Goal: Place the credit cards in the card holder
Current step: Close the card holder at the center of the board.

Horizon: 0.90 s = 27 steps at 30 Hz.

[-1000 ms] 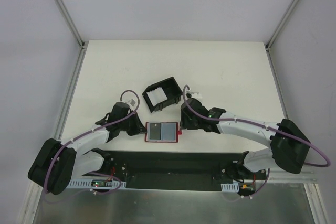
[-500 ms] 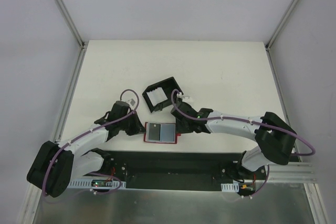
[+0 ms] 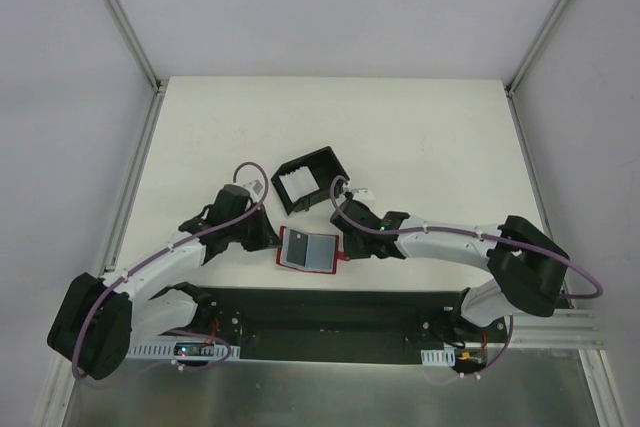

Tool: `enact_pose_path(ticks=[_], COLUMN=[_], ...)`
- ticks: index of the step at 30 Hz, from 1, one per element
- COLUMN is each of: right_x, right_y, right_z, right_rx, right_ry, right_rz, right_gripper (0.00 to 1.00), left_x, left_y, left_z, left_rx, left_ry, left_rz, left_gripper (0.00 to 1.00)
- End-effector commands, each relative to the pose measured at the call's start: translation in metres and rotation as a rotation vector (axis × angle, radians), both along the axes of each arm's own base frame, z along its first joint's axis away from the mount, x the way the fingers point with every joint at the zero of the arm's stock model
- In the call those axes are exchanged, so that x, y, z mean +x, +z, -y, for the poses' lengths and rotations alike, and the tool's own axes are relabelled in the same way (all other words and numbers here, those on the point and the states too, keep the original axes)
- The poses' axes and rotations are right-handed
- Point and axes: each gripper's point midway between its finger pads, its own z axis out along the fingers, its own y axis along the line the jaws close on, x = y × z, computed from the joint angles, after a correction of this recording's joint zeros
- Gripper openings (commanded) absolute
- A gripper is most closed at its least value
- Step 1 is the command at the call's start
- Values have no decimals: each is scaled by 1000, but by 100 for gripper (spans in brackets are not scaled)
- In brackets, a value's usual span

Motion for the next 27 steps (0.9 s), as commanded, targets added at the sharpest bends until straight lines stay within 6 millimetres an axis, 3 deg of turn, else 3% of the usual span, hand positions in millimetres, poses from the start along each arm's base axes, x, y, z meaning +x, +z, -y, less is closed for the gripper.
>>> enact_pose_path(ticks=[1, 8, 16, 27], right_x=[1, 4, 6, 8], right_y=[3, 4, 10, 21], right_z=[-9, -17, -13, -1], right_rx=[95, 214, 248, 279], right_ry=[-16, -63, -85, -123], right_rz=[32, 68, 100, 143], right_gripper=[1, 0, 0, 0], left_x=[7, -1, 1, -5], left_y=[24, 32, 44, 33], left_z=[9, 29, 47, 80], left_rx=[12, 65, 149, 237], left_ry=[-50, -138, -208, -296], left_rz=[64, 77, 117, 79], left_gripper=[0, 0, 0, 0])
